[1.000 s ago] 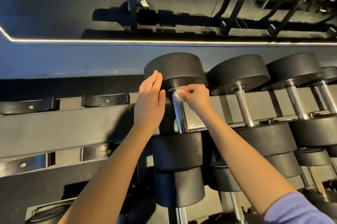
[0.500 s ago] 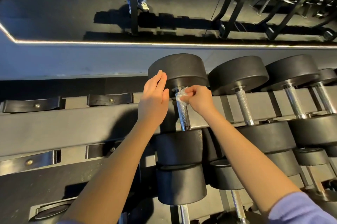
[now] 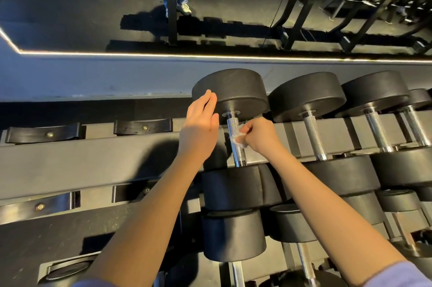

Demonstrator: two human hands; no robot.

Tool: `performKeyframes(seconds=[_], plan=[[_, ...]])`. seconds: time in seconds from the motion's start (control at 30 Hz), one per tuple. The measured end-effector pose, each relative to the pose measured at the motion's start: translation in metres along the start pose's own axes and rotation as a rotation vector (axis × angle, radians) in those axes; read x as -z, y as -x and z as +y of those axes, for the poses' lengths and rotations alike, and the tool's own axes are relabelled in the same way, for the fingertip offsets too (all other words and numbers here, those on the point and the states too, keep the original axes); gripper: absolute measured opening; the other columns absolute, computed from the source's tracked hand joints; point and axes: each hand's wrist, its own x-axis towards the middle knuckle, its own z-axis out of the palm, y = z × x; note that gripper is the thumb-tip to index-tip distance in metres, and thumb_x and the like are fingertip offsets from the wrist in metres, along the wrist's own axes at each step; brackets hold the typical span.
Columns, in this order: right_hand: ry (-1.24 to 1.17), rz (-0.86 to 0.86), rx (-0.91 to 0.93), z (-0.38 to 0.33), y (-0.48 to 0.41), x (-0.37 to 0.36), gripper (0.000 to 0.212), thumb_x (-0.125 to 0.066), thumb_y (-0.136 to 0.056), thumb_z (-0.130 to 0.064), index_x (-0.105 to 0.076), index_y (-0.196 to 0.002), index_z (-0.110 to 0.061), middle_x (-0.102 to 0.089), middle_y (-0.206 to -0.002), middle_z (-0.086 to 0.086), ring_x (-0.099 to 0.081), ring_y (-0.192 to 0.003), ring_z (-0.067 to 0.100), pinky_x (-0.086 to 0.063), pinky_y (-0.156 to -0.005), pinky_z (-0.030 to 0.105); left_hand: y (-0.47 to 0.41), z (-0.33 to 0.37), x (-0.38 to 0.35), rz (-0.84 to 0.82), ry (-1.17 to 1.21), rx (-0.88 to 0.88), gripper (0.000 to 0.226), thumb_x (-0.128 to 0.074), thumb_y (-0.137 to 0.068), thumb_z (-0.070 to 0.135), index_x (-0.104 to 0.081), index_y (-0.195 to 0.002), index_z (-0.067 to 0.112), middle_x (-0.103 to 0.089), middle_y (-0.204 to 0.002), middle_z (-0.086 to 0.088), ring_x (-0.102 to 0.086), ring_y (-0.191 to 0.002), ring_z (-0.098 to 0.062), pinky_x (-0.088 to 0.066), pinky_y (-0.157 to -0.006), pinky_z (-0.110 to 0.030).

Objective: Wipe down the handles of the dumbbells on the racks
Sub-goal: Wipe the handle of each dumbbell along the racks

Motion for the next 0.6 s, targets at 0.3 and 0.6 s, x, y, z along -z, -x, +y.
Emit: performKeyframes(seconds=[0.3,0.6], plan=[[-0.08,0.078,0.102,-0.009,-0.002,0.0,0.018,-0.075,-0.079,-0.01,-0.071,-0.095,-0.001,-0.065,-0.094,0.008,-0.056,-0.084,0.016,-0.042,-0.075,0.023,-0.002,0.0,0.001,-0.026,0.05,0.029,0.046,-0.037,-0.101,0.013,-0.034,-0.147,0.015,-0.033,-0.152,0.002,-0.025,-0.14,-0.011,-0.007,-0.089,0.013],[0.117,-0.122,0.049,0.011,0.019,0.002,0.015,-0.078,-0.073,-0.003,-0.068,-0.07,-0.014,-0.066,-0.089,0.008,-0.061,-0.084,0.019,-0.047,-0.076,0.025,-0.003,0.007,0.008,-0.157,0.041,0.099,0.053,-0.04,-0.101,0.018,-0.024,-0.15,0.019,-0.022,-0.156,0.006,-0.017,-0.143,-0.011,-0.013,-0.106,-0.016]])
